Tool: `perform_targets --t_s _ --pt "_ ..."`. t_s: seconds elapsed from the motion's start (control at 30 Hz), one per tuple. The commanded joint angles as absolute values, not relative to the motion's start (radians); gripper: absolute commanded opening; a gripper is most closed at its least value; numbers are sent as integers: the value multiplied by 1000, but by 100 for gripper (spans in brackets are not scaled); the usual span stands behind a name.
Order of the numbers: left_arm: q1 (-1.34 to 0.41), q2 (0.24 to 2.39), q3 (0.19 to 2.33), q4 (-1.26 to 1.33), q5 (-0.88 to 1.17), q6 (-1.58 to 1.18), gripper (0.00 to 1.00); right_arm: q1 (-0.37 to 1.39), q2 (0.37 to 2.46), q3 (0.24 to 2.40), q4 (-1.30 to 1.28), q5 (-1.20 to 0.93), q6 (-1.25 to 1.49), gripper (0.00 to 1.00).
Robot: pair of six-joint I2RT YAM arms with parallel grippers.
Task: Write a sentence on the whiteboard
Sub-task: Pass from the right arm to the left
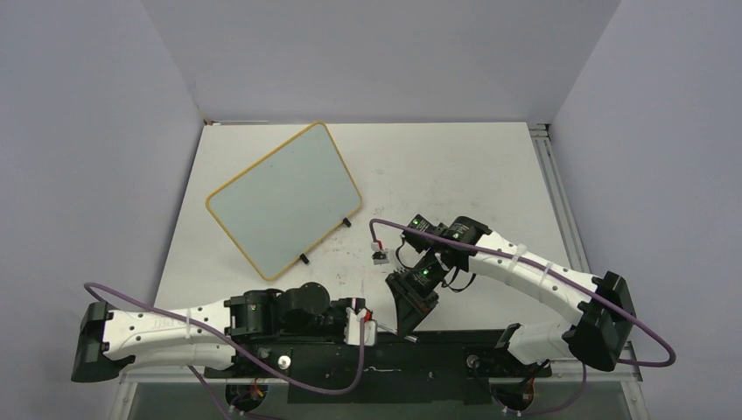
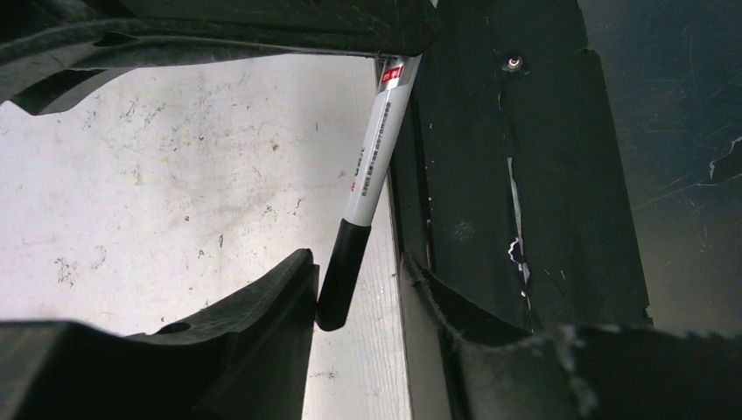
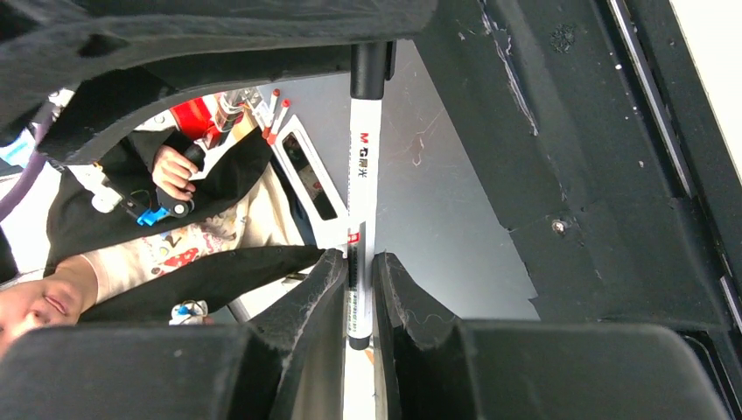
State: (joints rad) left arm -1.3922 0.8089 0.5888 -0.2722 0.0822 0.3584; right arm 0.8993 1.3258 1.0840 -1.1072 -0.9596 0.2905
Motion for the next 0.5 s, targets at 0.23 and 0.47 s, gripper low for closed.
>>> perform_targets --t_s 0.23,0.47 --pt "-1399 822 648 -229 -42 276 0 911 1340 1155 -1072 -976 285 6" --pt "-1220 821 685 -275 104 198 0 859 1218 1120 -865 -779 423 80"
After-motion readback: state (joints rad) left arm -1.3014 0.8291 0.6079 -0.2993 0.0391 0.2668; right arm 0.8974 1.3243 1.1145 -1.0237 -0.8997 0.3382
